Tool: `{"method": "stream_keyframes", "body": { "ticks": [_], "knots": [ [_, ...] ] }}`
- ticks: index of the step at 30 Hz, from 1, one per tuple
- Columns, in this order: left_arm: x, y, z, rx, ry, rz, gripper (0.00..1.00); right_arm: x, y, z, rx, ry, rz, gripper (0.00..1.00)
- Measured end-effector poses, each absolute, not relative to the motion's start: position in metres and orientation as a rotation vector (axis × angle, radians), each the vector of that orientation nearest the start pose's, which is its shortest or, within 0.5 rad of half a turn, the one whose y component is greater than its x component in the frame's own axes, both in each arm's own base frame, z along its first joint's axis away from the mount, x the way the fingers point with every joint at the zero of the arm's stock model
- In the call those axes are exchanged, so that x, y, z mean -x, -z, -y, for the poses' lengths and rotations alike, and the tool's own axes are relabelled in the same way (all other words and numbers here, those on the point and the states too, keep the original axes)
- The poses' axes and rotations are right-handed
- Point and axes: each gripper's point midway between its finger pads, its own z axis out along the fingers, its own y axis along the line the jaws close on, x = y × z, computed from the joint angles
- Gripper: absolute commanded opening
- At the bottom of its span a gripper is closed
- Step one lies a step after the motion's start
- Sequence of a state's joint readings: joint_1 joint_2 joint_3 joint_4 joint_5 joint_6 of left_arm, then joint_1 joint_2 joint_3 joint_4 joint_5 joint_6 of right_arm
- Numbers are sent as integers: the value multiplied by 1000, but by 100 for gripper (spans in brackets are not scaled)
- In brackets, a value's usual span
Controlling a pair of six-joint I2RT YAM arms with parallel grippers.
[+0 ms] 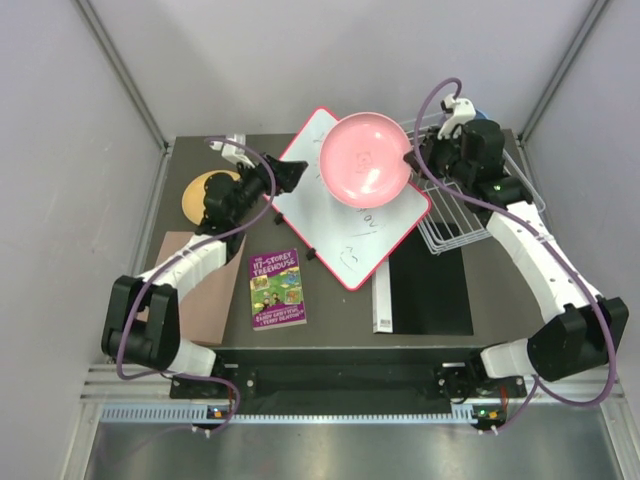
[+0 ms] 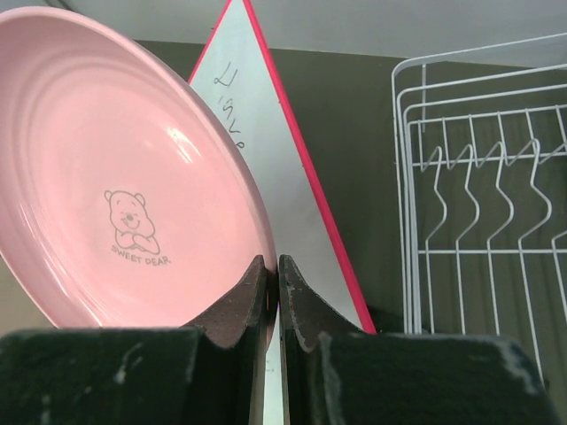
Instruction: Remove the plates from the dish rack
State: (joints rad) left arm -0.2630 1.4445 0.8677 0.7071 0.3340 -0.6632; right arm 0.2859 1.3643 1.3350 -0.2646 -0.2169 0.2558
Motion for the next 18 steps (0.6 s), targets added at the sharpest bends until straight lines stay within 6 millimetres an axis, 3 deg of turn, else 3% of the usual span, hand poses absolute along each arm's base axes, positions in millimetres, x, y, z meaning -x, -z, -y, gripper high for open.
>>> {"method": "stream_keyframes", "body": {
  "ticks": [9,18],
  "knots": [
    [-410,-299,217,-30,1013,-1483,80,-405,-309,-180,195,-611,-1898,0],
    [-401,-323,211,-33,971,-1420,80,-420,-289,-182,178,-588,-1934,0]
  ]
}}
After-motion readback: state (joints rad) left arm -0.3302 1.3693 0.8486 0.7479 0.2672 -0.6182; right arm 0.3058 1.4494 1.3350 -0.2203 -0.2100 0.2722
